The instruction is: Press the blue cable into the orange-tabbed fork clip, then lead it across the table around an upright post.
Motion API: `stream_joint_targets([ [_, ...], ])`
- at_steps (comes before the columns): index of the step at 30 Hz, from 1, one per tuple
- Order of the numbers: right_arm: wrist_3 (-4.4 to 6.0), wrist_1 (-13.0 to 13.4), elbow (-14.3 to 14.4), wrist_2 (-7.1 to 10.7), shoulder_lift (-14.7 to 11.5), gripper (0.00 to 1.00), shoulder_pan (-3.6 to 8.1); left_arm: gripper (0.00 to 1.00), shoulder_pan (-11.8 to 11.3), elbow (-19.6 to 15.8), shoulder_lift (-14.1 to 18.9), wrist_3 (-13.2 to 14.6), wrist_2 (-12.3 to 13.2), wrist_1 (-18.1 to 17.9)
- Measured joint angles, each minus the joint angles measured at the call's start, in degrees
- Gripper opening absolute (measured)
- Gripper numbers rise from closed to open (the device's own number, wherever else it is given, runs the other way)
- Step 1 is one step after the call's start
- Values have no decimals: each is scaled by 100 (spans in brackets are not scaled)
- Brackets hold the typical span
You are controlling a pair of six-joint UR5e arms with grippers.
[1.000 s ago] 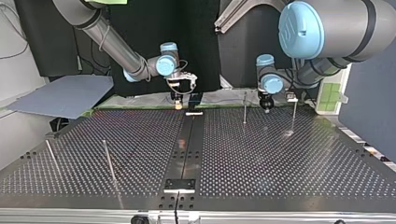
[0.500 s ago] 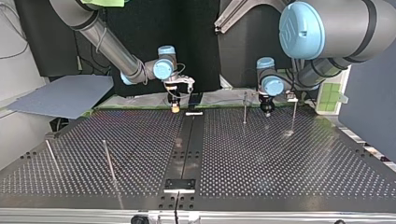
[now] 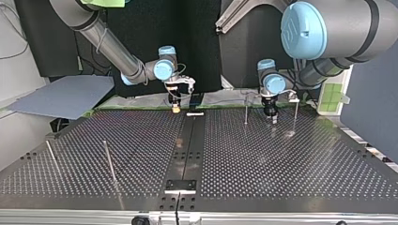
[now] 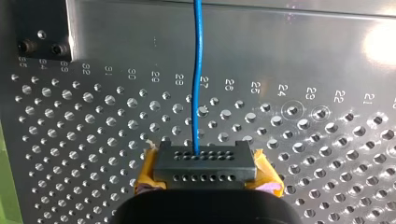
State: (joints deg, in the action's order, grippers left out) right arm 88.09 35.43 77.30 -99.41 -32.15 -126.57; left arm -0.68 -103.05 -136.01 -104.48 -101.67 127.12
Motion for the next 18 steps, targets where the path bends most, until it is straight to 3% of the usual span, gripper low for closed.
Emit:
stream_joint_targets([
  [5, 0, -30, 0, 0, 1, 0, -2, 100, 0, -118, 1, 33, -34, -40],
  [12, 8, -79, 1, 0, 2, 0, -10, 100, 2, -344, 3, 246, -36, 177],
  [18, 10, -109, 1, 0, 6, 0, -13, 100, 2, -585, 101, 407, 83, 104],
])
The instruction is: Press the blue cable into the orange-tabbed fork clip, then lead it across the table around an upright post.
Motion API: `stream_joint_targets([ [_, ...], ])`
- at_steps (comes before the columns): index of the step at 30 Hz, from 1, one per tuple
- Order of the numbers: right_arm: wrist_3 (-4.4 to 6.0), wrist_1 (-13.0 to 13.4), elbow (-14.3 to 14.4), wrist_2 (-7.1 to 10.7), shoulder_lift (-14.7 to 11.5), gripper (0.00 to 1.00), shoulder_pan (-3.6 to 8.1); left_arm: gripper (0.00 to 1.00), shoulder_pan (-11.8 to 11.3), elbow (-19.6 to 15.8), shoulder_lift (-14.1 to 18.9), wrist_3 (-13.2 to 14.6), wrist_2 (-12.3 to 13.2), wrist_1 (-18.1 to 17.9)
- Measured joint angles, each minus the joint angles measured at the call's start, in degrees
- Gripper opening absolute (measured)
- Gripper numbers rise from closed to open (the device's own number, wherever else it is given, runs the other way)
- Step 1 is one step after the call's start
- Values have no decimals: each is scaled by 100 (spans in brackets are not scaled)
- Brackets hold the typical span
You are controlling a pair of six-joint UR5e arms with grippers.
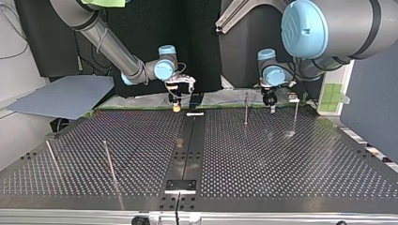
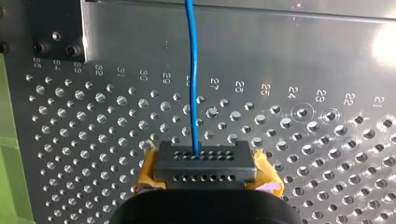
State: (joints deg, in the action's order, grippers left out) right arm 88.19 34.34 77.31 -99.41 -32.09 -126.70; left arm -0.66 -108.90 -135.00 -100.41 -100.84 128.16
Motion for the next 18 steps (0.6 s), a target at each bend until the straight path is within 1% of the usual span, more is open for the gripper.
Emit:
stream_joint_targets([
  [5, 10, -18, 0, 0, 3, 0, -1, 100, 23, -227, 212, -83, 176, -92],
  [8, 17, -20, 0, 0, 8, 0, -8, 100, 47, -364, 347, -159, 261, -20],
  [10, 21, -17, 0, 0, 11, 0, -16, 100, 59, -462, 444, -144, 284, 59],
  [12, 23, -18, 0, 1, 11, 0, -19, 100, 64, -541, 523, -105, 282, 136],
  [18, 25, -80, 0, 15, 12, 0, 8, 100, 111, -801, 811, -40, 163, 341],
])
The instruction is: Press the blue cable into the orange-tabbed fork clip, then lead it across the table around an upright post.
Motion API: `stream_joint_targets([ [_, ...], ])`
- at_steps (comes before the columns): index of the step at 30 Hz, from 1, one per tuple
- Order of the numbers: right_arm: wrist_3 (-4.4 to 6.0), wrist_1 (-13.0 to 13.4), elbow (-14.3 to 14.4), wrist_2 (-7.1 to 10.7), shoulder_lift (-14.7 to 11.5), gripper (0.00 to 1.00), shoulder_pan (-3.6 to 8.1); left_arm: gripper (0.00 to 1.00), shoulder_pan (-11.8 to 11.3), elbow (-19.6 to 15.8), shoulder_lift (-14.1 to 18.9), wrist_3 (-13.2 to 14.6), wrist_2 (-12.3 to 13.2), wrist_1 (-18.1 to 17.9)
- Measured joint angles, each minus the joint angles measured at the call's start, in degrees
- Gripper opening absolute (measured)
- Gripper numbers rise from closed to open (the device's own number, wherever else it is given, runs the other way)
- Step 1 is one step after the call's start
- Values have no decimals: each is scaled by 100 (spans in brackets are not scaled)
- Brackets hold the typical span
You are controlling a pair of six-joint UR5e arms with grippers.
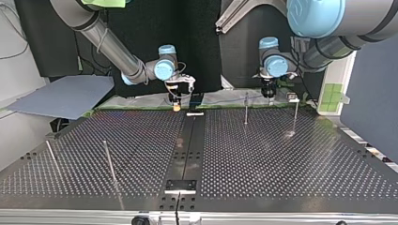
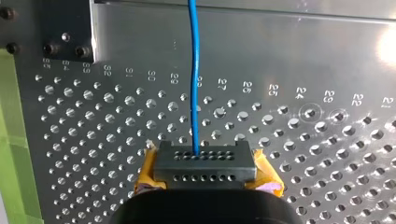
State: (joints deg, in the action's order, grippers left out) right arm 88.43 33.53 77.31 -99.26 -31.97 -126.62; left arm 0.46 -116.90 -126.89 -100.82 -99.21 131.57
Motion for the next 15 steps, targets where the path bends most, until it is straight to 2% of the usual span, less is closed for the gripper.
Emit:
stream_joint_targets([
  [3, 0, -22, 0, 2, 1, 0, 10, 100, 48, -78, 152, 15, -19, -6],
  [7, 0, -18, 0, 2, 2, 0, 13, 100, 118, -137, 350, 47, 76, -80],
  [15, 0, -23, 0, 8, 3, 0, 12, 100, 247, -174, 441, -34, 315, -157],
])
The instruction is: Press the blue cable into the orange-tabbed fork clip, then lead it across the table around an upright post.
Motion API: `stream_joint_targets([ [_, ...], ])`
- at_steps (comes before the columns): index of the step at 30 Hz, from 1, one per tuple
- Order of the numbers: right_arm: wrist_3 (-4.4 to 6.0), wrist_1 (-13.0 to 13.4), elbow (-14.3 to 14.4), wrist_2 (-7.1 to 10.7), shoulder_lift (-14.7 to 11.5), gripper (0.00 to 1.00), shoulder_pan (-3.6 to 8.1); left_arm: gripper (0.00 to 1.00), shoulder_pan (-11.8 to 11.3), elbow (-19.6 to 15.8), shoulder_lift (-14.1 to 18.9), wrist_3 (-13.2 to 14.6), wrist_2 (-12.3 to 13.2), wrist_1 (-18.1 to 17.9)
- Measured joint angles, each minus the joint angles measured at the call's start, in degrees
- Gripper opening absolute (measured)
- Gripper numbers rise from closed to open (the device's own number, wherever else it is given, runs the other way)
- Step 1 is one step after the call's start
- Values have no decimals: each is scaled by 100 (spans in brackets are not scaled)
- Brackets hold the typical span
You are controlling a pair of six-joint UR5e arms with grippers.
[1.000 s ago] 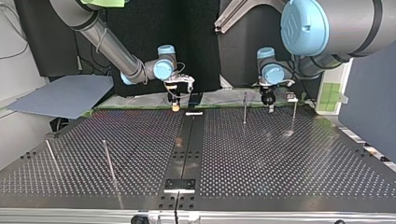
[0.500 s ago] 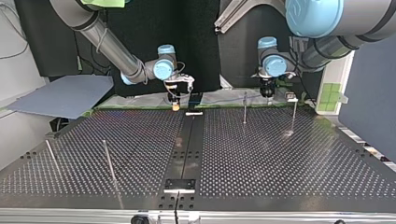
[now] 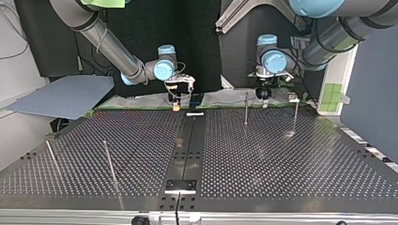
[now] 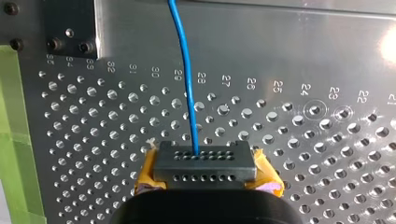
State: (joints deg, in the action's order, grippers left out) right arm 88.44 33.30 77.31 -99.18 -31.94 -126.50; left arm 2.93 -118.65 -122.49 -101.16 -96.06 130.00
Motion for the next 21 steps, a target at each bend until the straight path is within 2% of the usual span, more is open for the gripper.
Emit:
stream_joint_targets([
  [9, -3, -18, 0, 10, 3, 0, 0, 100, 62, -10, 3, -56, -151, -1],
  [21, 0, -29, 0, 12, 6, 0, -16, 100, 146, -108, -3, -68, -756, 41],
])
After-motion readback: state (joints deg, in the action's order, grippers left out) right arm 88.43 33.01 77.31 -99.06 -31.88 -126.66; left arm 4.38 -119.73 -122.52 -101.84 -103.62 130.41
